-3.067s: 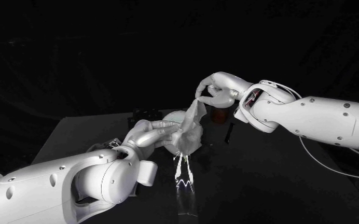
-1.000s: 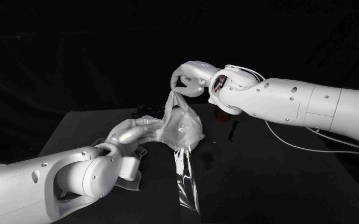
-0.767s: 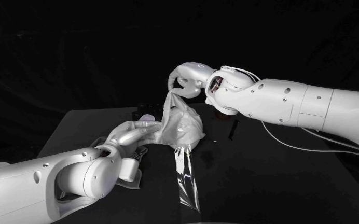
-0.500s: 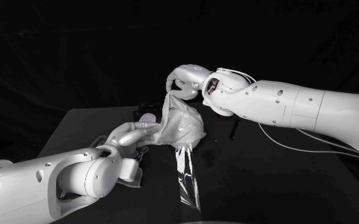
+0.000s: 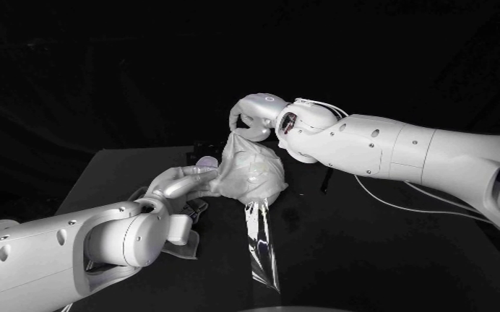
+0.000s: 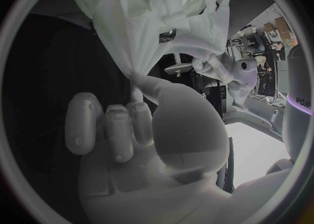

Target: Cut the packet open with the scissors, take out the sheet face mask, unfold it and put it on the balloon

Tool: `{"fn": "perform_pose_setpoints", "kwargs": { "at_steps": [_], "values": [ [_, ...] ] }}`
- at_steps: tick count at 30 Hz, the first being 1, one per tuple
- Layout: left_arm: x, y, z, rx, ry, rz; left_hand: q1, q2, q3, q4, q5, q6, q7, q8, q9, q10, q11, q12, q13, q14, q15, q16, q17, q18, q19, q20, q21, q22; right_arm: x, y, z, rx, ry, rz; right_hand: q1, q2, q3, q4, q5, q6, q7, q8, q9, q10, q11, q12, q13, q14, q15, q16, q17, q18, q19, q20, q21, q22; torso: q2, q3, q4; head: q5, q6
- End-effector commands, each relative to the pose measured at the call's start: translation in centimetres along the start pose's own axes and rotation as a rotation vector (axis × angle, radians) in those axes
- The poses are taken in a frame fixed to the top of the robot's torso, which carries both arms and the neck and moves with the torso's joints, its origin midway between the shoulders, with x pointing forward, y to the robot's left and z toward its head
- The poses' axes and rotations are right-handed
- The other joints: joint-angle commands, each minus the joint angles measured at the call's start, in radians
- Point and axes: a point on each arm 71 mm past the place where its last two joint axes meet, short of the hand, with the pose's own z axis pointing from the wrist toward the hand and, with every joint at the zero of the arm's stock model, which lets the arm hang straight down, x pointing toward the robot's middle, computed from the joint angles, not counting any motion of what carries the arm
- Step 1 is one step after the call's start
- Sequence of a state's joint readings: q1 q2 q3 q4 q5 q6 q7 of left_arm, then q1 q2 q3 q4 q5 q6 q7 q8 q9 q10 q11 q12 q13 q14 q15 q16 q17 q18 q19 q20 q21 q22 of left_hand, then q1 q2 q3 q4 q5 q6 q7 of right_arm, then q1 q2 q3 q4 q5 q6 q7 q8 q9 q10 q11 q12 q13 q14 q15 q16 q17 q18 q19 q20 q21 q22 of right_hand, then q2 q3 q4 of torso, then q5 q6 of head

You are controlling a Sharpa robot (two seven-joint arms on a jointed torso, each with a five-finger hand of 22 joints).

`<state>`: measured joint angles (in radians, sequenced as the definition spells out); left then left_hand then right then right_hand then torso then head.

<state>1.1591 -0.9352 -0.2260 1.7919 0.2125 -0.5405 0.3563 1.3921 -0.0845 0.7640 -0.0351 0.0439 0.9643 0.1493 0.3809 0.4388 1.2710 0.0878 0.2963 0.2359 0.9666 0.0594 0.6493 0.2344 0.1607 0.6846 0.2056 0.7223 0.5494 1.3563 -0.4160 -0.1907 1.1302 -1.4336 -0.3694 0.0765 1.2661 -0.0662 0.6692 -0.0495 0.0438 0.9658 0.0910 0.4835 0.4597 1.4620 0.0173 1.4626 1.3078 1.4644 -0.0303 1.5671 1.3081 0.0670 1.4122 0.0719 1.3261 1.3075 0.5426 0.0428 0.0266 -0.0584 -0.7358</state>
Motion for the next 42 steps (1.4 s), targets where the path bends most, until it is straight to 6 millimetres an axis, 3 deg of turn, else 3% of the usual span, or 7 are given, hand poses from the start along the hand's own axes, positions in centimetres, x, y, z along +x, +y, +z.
{"fn": "perform_pose_setpoints", "kwargs": {
  "at_steps": [1, 25, 30, 31, 35, 37, 42],
  "values": [
    [-0.2, -0.1, 0.1, 0.013, -0.037, -0.010, 0.004, 0.004, 0.014, -0.008, 0.004, 0.011, 0.002, 0.002, 0.082, -0.003, -0.006, -0.004, -0.001, 0.001, -0.004, -0.001, -0.001, 0.019, 0.003, 0.000, 0.004, 0.001, 0.3, -0.1, 0.2, 0.015, 0.004, -0.041, -0.002, 0.010, 0.007, -0.002, 0.005, 0.002, 0.001, 0.003, 0.091, 0.025, 0.001, -0.005, 0.162, 0.105, -0.007, 0.003, 0.260, -0.006, -0.007, 0.002, -0.007, 0.182, 0.000, 0.0010, 0.0008, 0.000, -0.002],
    [-0.5, 0.6, 0.9, -0.074, -0.127, 0.020, -0.014, -0.019, 0.029, 0.001, 0.003, -0.013, 0.015, -0.029, 0.076, -0.005, 0.002, -0.019, -0.012, -0.003, 0.001, -0.005, -0.004, 0.017, -0.005, 0.002, 0.001, -0.001, 1.4, -0.8, 1.1, 0.068, -0.016, -0.032, -0.007, 0.010, 0.013, 0.005, 0.005, -0.016, 0.007, -0.002, 0.089, 0.004, 0.006, -0.033, 0.138, 0.096, -0.004, -0.004, 0.237, -0.001, -0.020, 0.003, -0.028, 0.175, -0.001, 0.0004, -0.0003, 0.005, -0.010],
    [-0.4, 0.6, 1.0, -0.083, -0.135, 0.024, -0.024, -0.047, 0.015, 0.000, 0.003, -0.038, 0.028, -0.039, 0.070, -0.032, 0.014, -0.032, -0.020, -0.031, 0.013, -0.012, -0.007, 0.008, -0.028, 0.012, -0.016, -0.010, 1.4, -0.8, 1.2, 0.077, -0.012, -0.006, -0.034, -0.027, -0.026, 0.017, 0.002, -0.078, 0.026, -0.039, 0.073, -0.127, 0.022, -0.206, -0.004, 0.071, 0.009, -0.023, 0.182, 0.009, -0.057, 0.011, -0.083, 0.157, -0.001, 0.0006, 0.0004, 0.006, -0.011],
    [-0.4, 0.7, 1.0, -0.084, -0.137, 0.025, -0.026, -0.060, 0.007, -0.003, 0.003, -0.051, 0.034, -0.047, 0.065, -0.051, 0.020, -0.039, -0.024, -0.048, 0.019, -0.015, -0.008, 0.003, -0.042, 0.018, -0.027, -0.015, 1.5, -0.9, 1.2, 0.082, -0.008, -0.002, -0.072, -0.063, -0.054, 0.041, 0.001, -0.139, 0.042, -0.090, 0.048, -0.289, 0.038, -0.410, -0.162, 0.029, 0.024, -0.053, 0.103, 0.023, -0.112, 0.021, -0.164, 0.131, -0.001, 0.0007, 0.0005, 0.006, -0.011],
    [-0.5, 0.7, 1.0, -0.093, -0.147, 0.029, -0.030, -0.081, -0.023, -0.006, 0.004, -0.093, 0.056, -0.070, 0.045, -0.111, 0.044, -0.061, -0.040, -0.106, 0.046, -0.019, -0.009, -0.009, -0.082, 0.037, -0.078, -0.045, 1.7, -1.1, 1.3, 0.113, 0.025, 0.014, -0.117, -0.111, -0.085, 0.079, 0.017, -0.245, 0.055, -0.173, 0.008, -0.536, 0.043, -0.723, -0.380, -0.148, 0.034, -0.190, -0.172, 0.076, -0.310, 0.032, -0.444, 0.038, -0.002, 0.0009, 0.0003, 0.008, -0.013],
    [-0.5, 0.8, 1.0, -0.099, -0.151, 0.031, -0.042, -0.096, -0.033, -0.001, 0.008, -0.118, 0.067, -0.083, 0.034, -0.161, 0.059, -0.084, -0.054, -0.141, 0.061, -0.027, -0.012, -0.013, -0.098, 0.047, -0.108, -0.065, 1.8, -1.2, 1.3, 0.126, 0.034, 0.021, -0.125, -0.137, -0.113, 0.104, -0.004, -0.292, 0.057, -0.213, -0.012, -0.576, 0.058, -0.855, -0.488, -0.300, 0.045, -0.321, -0.354, 0.103, -0.457, 0.046, -0.652, -0.042, -0.002, 0.0009, 0.0005, 0.008, -0.013],
    [-0.7, 0.8, 1.0, -0.114, -0.164, 0.052, -0.061, -0.150, -0.073, 0.009, 0.004, -0.170, 0.098, -0.093, 0.015, -0.287, 0.105, -0.136, -0.097, -0.242, 0.103, -0.059, -0.027, -0.031, -0.168, 0.084, -0.244, -0.153, 1.8, -1.8, 1.0, 0.161, 0.036, 0.045, -0.094, -0.147, -0.214, 0.149, 0.005, -0.316, 0.077, -0.253, -0.040, -0.602, 0.094, -1.062, -0.714, -0.441, 0.087, -0.489, -0.560, 0.111, -0.477, 0.083, -0.789, -0.141, -0.001, 0.0011, -0.0008, 0.011, -0.013]
  ]
}}
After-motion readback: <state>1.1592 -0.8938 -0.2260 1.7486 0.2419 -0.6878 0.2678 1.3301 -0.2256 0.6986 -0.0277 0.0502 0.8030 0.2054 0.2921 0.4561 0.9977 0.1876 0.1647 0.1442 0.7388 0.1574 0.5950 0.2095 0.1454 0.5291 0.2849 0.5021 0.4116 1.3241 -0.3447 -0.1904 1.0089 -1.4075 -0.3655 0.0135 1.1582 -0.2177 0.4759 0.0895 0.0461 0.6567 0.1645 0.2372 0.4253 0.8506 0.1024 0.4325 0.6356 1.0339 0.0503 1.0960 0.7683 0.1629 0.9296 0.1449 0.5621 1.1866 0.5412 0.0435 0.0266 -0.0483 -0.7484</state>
